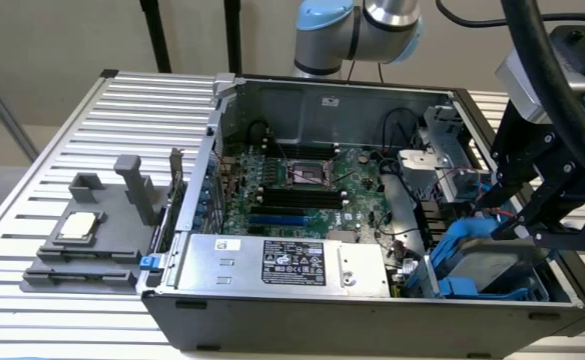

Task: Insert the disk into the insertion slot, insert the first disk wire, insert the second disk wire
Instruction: 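Insert the disk into the insertion slot, then insert the first disk wire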

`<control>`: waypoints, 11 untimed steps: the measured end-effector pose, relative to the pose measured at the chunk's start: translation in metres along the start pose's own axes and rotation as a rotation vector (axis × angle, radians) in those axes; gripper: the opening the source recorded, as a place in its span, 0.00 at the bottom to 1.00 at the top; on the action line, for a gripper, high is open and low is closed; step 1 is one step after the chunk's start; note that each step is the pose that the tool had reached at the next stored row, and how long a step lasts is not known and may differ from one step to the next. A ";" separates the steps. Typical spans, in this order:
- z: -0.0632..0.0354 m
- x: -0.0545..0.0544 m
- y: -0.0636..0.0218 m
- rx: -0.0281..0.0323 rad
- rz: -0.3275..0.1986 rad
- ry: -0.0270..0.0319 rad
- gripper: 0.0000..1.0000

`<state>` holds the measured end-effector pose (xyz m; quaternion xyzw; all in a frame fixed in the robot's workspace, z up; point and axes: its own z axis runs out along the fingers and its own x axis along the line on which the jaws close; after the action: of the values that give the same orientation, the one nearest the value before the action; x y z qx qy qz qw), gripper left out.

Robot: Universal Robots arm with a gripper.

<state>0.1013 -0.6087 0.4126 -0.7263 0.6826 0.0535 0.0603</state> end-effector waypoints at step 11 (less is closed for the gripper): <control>0.0001 0.000 0.0000 -0.0006 -0.002 -0.0004 0.40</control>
<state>0.1013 -0.6086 0.4125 -0.7271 0.6818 0.0538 0.0603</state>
